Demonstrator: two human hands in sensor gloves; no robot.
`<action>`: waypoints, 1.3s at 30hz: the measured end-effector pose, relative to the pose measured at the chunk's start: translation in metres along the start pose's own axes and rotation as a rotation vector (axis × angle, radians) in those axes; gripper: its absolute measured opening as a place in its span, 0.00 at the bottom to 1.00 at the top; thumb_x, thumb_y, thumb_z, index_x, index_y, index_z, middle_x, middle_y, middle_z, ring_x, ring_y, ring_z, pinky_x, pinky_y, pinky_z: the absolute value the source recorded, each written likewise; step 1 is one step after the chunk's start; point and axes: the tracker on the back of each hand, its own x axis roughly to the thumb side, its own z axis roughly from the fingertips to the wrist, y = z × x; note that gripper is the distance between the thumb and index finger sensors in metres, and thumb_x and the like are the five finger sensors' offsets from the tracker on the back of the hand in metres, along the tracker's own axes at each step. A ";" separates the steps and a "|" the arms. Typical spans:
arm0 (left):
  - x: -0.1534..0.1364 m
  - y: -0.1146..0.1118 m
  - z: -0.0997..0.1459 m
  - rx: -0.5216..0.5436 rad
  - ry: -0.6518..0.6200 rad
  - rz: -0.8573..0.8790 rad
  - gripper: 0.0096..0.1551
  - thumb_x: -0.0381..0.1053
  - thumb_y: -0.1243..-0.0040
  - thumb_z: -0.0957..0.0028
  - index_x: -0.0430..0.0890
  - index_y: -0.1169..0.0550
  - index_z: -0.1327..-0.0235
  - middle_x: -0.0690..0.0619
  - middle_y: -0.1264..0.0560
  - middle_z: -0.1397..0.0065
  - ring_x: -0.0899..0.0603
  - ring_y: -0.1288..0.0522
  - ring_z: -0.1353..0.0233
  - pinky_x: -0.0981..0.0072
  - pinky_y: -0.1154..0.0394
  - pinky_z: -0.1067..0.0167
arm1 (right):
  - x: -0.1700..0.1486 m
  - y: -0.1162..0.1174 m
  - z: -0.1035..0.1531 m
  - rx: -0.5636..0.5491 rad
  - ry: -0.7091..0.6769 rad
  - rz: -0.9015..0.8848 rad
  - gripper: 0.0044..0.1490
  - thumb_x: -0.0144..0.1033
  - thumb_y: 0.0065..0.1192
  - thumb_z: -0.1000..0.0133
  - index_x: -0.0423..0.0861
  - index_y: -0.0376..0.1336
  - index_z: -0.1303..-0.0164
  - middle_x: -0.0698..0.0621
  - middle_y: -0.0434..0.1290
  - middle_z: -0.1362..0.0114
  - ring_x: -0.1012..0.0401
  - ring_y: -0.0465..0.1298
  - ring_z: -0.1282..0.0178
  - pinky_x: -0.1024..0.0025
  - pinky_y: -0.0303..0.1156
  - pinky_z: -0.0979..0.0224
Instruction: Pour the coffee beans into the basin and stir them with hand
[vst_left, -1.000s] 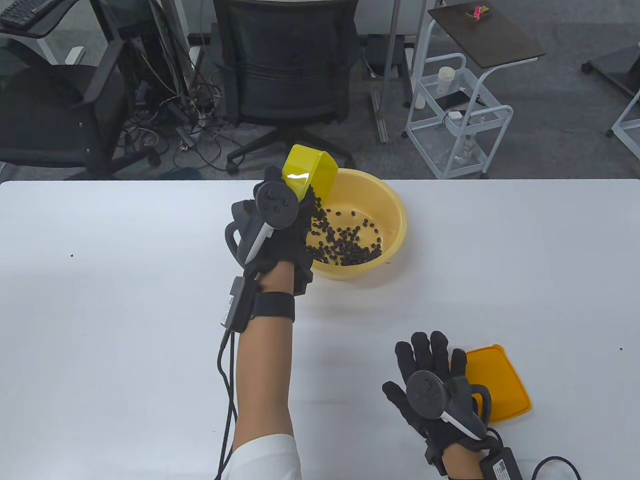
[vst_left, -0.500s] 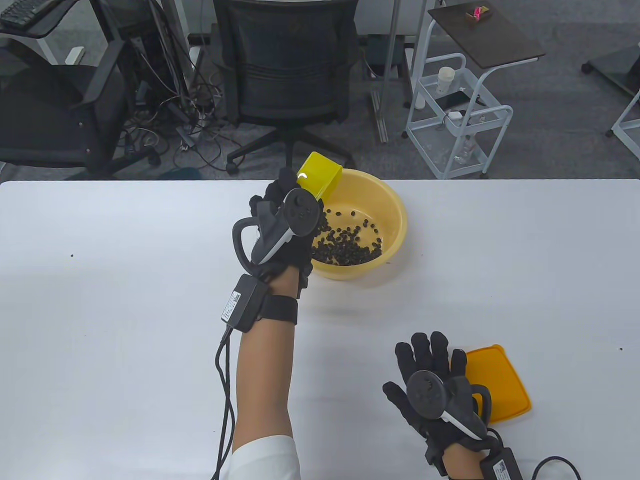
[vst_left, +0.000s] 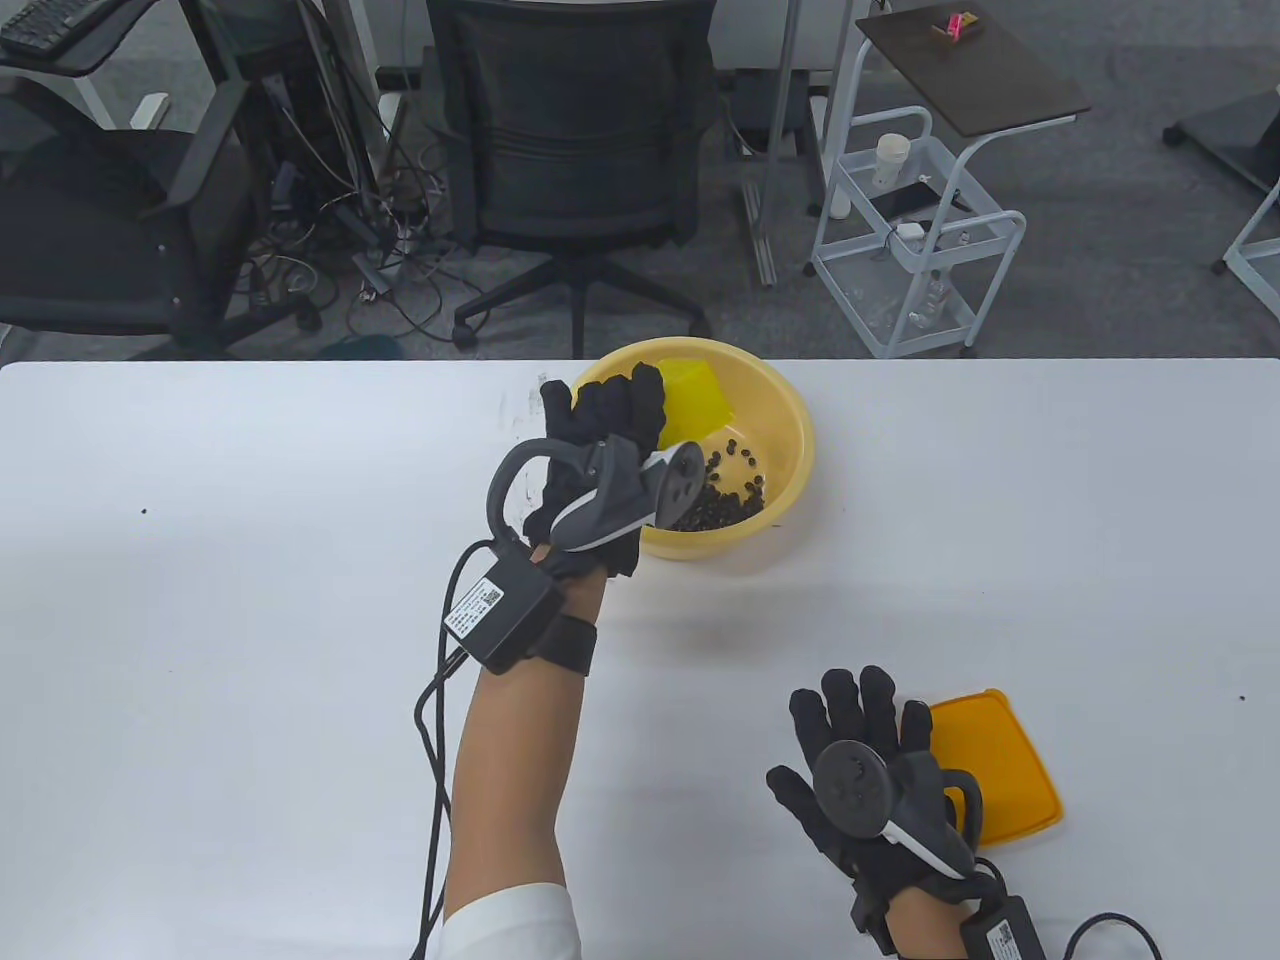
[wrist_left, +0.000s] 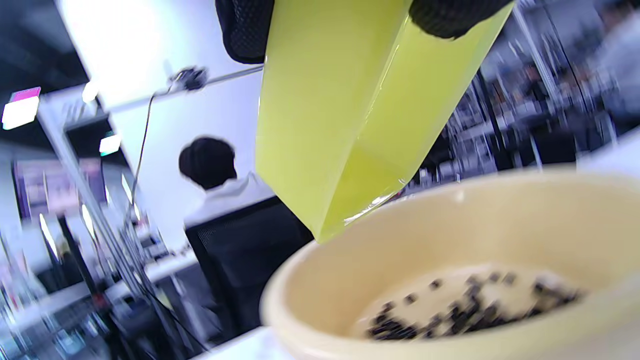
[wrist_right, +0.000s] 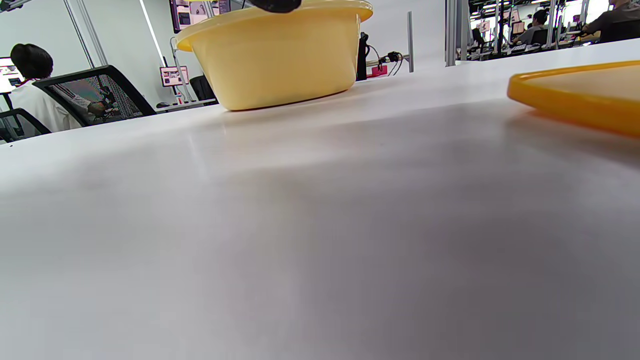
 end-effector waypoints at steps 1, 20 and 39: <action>0.001 0.004 0.007 0.027 -0.029 -0.113 0.47 0.62 0.52 0.37 0.41 0.61 0.25 0.39 0.52 0.28 0.38 0.36 0.22 0.33 0.49 0.25 | 0.000 0.000 0.000 0.001 -0.005 0.002 0.51 0.66 0.41 0.50 0.49 0.42 0.22 0.44 0.35 0.18 0.42 0.28 0.19 0.36 0.27 0.27; -0.169 -0.162 0.257 -0.356 0.923 1.150 0.29 0.51 0.55 0.32 0.31 0.39 0.31 0.27 0.29 0.35 0.36 0.15 0.40 0.42 0.30 0.33 | 0.024 -0.003 0.013 -0.039 -0.099 0.071 0.49 0.65 0.41 0.51 0.51 0.45 0.22 0.45 0.37 0.18 0.42 0.28 0.19 0.36 0.27 0.27; -0.166 -0.210 0.260 -0.551 0.943 0.863 0.21 0.52 0.46 0.37 0.37 0.25 0.44 0.38 0.18 0.51 0.47 0.11 0.59 0.44 0.30 0.34 | 0.031 0.001 0.010 -0.019 -0.116 0.092 0.48 0.65 0.42 0.51 0.52 0.46 0.23 0.45 0.38 0.17 0.42 0.28 0.19 0.36 0.26 0.27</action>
